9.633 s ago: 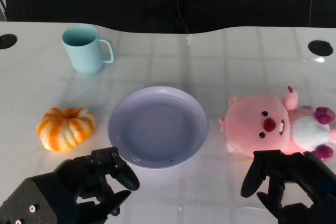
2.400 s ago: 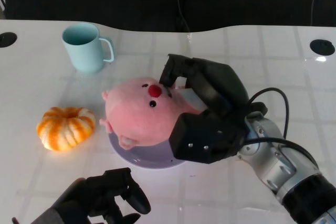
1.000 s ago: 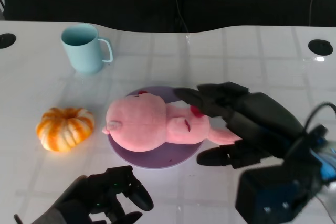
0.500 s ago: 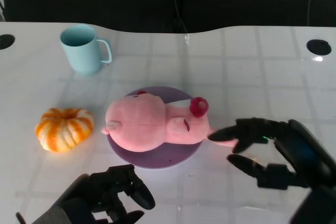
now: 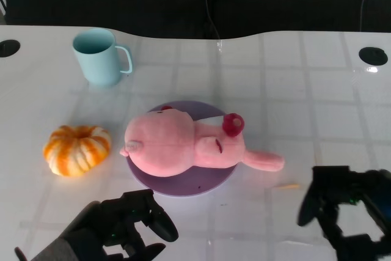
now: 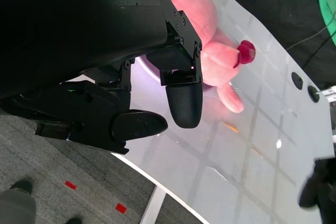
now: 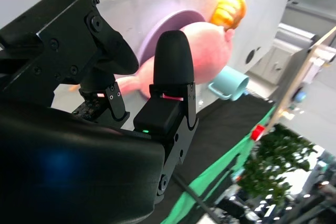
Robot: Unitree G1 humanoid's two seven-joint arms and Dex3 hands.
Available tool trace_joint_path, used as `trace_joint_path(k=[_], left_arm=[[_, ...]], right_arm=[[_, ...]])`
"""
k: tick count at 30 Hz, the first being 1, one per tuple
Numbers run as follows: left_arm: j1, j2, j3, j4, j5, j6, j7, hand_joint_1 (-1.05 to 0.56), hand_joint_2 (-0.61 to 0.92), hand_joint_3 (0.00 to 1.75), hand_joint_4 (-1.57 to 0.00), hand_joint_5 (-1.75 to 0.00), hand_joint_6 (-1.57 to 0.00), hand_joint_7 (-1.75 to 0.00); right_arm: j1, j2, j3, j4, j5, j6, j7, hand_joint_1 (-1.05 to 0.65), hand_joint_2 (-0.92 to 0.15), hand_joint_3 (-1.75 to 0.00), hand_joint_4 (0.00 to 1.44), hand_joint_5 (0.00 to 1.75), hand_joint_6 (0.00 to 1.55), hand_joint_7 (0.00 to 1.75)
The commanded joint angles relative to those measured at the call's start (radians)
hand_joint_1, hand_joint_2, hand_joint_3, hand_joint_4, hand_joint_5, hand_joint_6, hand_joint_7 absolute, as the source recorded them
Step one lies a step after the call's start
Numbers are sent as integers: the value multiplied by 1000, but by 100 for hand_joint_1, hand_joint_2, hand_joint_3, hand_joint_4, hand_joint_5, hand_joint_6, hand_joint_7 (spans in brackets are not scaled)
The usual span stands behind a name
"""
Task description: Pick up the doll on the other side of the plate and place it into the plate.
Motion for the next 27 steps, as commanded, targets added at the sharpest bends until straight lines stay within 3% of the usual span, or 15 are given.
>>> trace_joint_path(k=[1, 6, 19, 27], left_arm=[[2, 17, 20, -7, -12, -1, -11, -12, 92, 46, -57, -150, -57, -128], [2, 33, 35, 1, -7, -8, -14, -14, 92, 44, -57, -149, -57, -126], [5, 26, 28, 14, -15, -21, -10, -14, 92, 47, -59, -153, -57, -132], [5, 23, 31, 14, -23, -22, -10, -13, 92, 48, -59, -152, -55, -136]], right_arm=[[36, 9, -15, -54, 34, 91, 3, 14, -38, -149, 92, 175, 79, 162], [37, 34, 13, -52, 8, 127, -20, 17, -38, -149, 92, 175, 75, 166], [-16, 51, 31, 126, -61, -19, -81, 12, -38, -146, 85, 175, 74, 160], [-30, 50, 33, 162, -67, -43, -81, 11, -37, -145, 84, 175, 75, 157]])
